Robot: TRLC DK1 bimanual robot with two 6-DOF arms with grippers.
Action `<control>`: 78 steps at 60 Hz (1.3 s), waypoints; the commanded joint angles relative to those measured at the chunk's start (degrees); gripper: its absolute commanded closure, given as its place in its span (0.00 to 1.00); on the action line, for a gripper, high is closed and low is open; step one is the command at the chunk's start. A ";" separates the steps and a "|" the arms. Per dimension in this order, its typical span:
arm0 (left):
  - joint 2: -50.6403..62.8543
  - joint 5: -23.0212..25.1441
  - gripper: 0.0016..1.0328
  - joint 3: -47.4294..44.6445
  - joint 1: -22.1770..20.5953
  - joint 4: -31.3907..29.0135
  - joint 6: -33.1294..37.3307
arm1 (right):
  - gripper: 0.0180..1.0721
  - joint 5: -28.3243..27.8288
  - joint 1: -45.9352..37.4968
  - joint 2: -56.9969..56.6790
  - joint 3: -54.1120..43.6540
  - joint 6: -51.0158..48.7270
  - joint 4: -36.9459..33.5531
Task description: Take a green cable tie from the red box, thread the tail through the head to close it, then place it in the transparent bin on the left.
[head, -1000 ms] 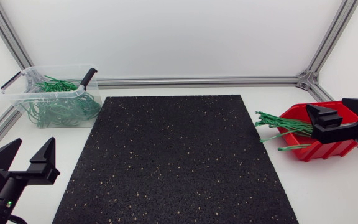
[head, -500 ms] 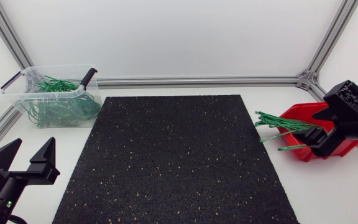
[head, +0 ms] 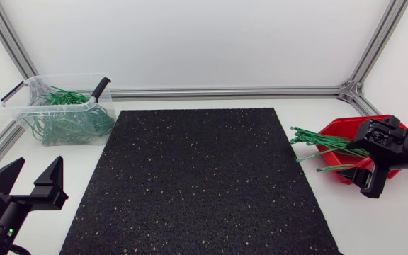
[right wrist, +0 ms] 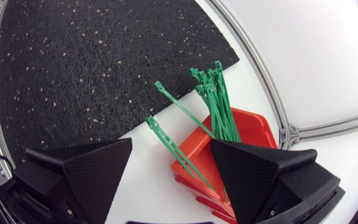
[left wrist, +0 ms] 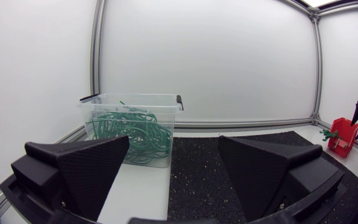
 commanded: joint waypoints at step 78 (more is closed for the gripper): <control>-0.23 -0.55 0.03 -2.35 0.08 -0.89 -0.59 | 0.13 3.21 0.74 14.39 -6.31 -19.66 12.36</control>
